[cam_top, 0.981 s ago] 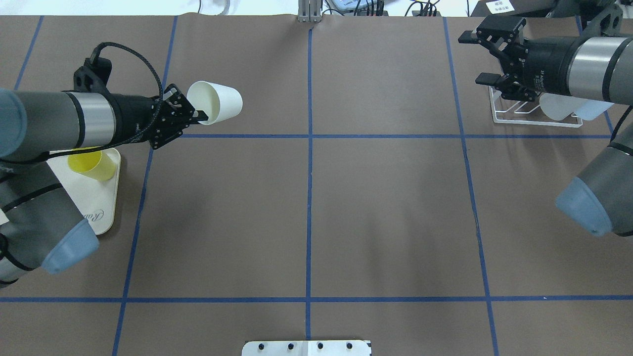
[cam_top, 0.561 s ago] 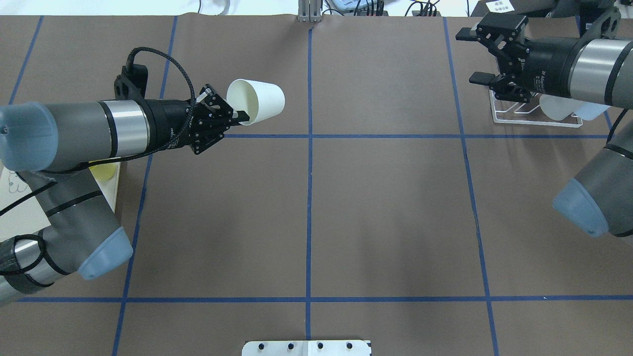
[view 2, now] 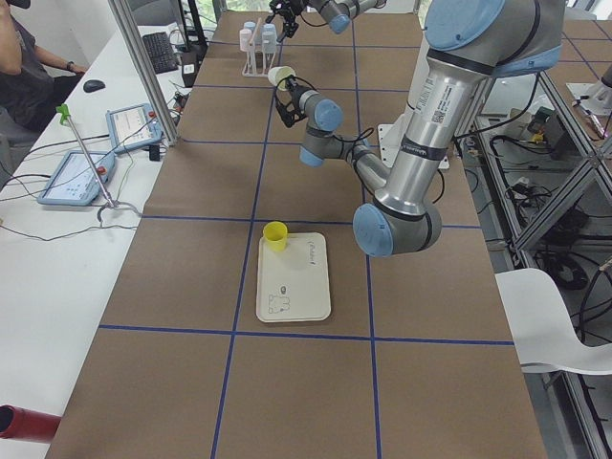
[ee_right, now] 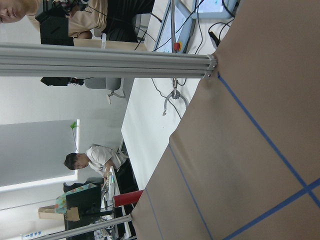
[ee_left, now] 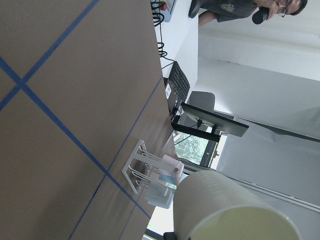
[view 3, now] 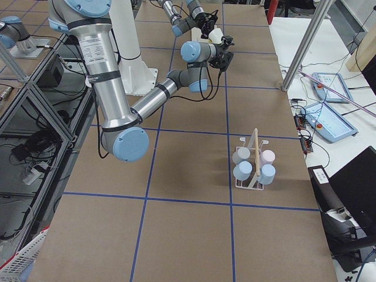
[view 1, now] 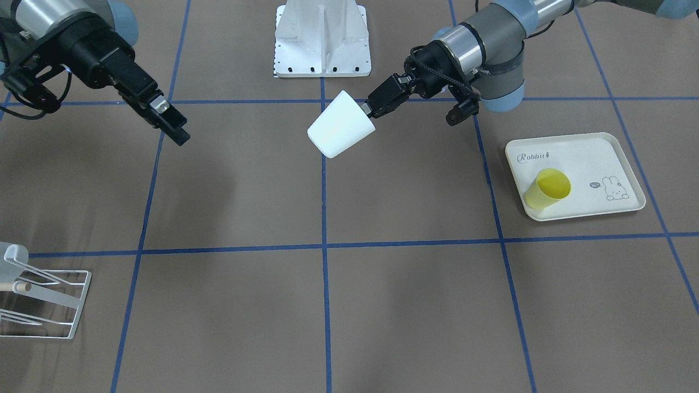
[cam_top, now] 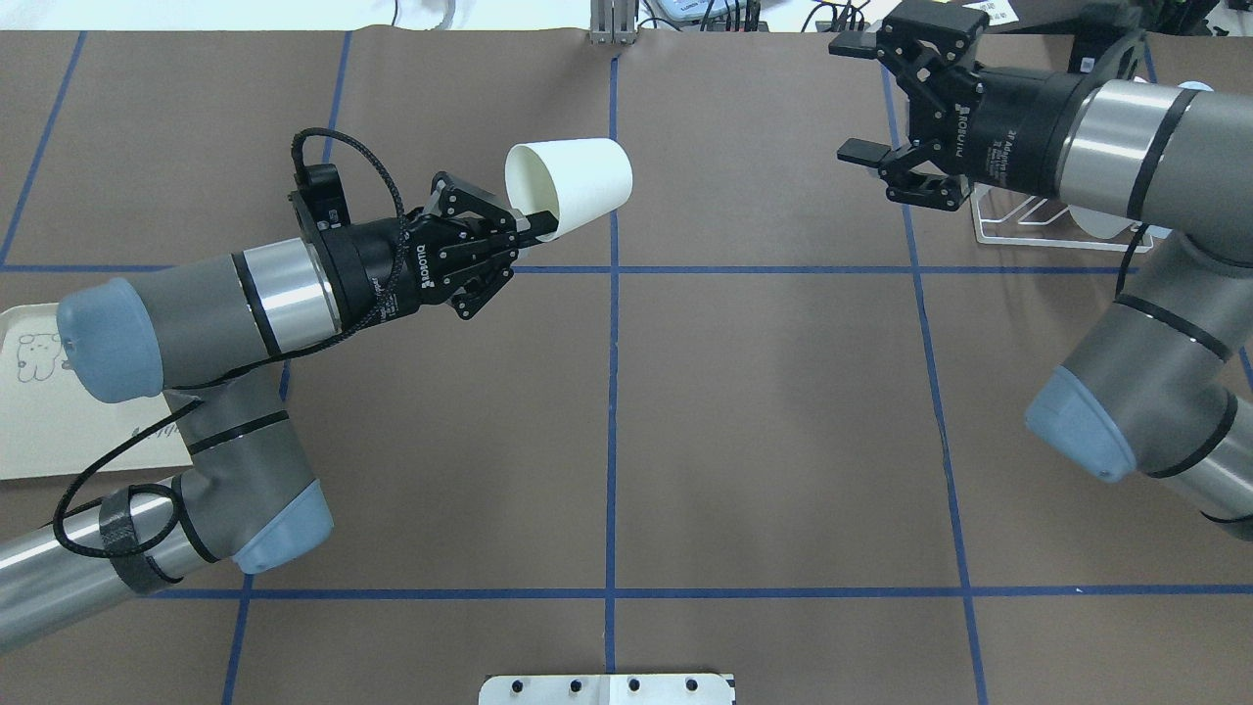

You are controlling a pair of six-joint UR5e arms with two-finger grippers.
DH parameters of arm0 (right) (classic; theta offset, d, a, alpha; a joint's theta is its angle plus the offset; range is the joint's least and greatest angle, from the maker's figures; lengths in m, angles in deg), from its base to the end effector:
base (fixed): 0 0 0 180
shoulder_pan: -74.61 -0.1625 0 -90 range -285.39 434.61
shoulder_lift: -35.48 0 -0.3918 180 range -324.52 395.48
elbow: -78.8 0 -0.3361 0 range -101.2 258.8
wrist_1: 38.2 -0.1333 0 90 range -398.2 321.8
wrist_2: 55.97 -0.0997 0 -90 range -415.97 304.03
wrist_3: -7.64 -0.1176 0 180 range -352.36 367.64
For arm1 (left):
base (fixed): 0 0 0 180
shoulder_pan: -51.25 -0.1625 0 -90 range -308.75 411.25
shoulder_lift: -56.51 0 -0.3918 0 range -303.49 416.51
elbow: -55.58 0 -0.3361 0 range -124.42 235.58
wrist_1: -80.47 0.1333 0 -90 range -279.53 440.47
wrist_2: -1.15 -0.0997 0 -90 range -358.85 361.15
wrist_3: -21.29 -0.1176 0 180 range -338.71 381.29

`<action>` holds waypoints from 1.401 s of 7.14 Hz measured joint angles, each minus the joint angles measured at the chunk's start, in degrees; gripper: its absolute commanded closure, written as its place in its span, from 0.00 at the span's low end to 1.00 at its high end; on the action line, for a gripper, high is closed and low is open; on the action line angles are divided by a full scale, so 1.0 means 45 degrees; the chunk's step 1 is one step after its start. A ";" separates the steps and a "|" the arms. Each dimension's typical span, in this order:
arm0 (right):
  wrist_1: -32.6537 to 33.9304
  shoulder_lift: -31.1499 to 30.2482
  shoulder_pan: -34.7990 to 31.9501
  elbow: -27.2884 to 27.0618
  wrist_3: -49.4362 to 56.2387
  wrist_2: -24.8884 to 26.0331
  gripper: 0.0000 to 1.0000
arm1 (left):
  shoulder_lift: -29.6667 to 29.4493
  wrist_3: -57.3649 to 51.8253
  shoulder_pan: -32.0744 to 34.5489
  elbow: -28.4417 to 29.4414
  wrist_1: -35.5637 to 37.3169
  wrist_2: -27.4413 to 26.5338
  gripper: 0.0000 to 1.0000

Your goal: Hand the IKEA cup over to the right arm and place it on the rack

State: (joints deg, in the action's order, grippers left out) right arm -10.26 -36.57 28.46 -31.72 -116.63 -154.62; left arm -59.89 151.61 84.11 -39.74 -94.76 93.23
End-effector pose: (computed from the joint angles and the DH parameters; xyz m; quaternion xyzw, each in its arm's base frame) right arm -0.2491 -0.4262 0.2069 0.0314 -0.7677 0.3672 0.5242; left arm 0.3665 -0.3904 0.1946 -0.0649 0.8498 -0.2992 0.4290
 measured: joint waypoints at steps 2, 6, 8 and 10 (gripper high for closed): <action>0.0001 0.0628 0.1709 0.0041 -0.0234 0.2224 0.00 | -0.0062 0.0300 0.0049 -0.0006 -0.0366 -0.0203 1.00; 0.0002 0.1084 0.2726 0.0218 -0.0311 0.3620 0.00 | -0.0093 0.0569 0.0024 0.0036 -0.0480 -0.1211 1.00; 0.0015 0.1472 0.2979 0.0495 -0.0310 0.3954 0.00 | -0.0176 0.0588 -0.0045 0.0123 -0.0453 -0.1257 1.00; 0.0029 0.1577 0.3020 0.0670 -0.0270 0.4005 0.00 | -0.0422 0.0591 -0.0180 0.0155 -0.0343 -0.1294 1.00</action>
State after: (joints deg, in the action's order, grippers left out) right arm -10.13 -29.47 42.04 -28.70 -117.84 -136.60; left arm -61.79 154.27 83.30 -39.04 -96.30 87.41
